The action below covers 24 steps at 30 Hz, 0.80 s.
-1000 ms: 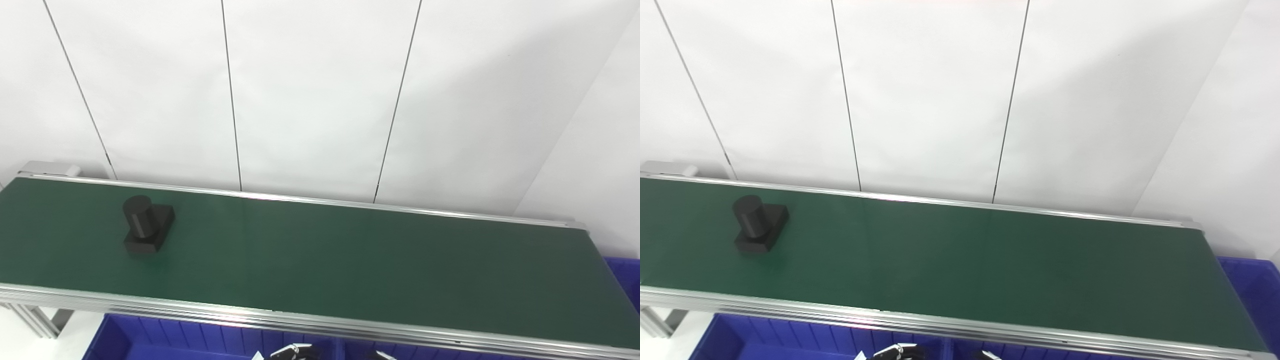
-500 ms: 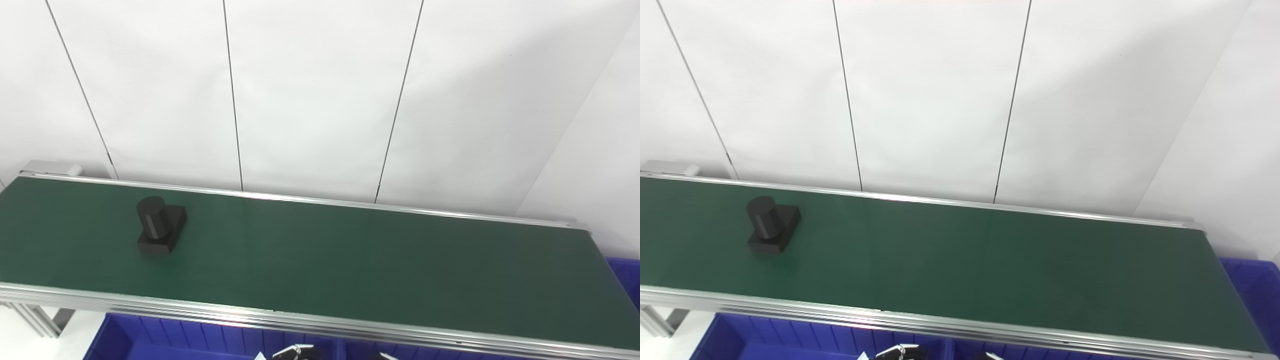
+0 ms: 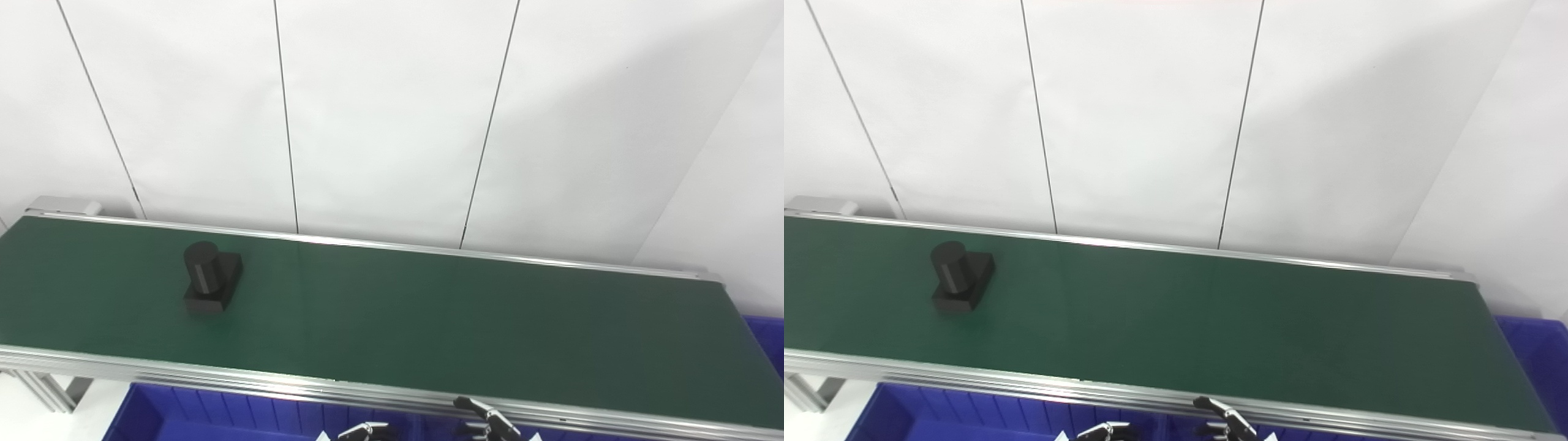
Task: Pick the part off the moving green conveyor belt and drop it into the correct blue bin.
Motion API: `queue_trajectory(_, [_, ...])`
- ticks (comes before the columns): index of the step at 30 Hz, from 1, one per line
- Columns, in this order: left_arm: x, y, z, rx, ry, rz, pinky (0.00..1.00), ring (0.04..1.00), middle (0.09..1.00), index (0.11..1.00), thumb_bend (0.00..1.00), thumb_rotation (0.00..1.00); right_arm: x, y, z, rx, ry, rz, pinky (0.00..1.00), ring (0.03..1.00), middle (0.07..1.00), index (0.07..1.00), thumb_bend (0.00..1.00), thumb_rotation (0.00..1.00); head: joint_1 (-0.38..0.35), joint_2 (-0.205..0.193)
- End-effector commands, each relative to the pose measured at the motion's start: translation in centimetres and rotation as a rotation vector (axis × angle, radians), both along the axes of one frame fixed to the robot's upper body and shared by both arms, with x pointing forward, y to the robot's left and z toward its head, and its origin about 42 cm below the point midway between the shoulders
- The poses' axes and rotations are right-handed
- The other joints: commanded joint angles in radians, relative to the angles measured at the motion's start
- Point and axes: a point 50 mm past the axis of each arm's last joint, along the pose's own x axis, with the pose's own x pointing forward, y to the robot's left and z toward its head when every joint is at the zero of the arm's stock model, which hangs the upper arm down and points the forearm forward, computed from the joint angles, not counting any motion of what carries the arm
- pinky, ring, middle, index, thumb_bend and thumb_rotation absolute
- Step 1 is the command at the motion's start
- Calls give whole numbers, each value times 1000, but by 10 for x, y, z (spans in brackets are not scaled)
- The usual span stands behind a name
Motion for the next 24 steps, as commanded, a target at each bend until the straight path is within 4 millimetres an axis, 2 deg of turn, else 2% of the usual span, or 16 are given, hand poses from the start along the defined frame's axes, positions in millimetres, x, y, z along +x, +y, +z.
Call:
queue_trajectory(1, [12,-8,12,-30,-77,3,632,703,745,740,1000,39,9,6,24,62,-115,27,571,673,831,767,1000,303,2,1])
queue_trajectory(7, [14,-11,12,-26,-84,5,615,695,739,732,1000,27,25,12,53,137,-201,94,582,688,836,785,1000,285,21,0])
queue_trajectory(12, [15,-18,12,-51,-67,6,614,697,744,732,1000,3,40,14,68,165,-253,135,578,695,849,799,997,292,92,3])
queue_trajectory(19, [16,-26,11,-47,-69,-2,629,704,751,736,1000,30,65,7,74,158,-276,144,603,712,873,824,964,274,174,12])
queue_trajectory(24, [15,-29,10,-35,-75,-1,640,714,757,741,1000,46,77,4,73,155,-272,137,627,727,879,818,936,246,178,13])
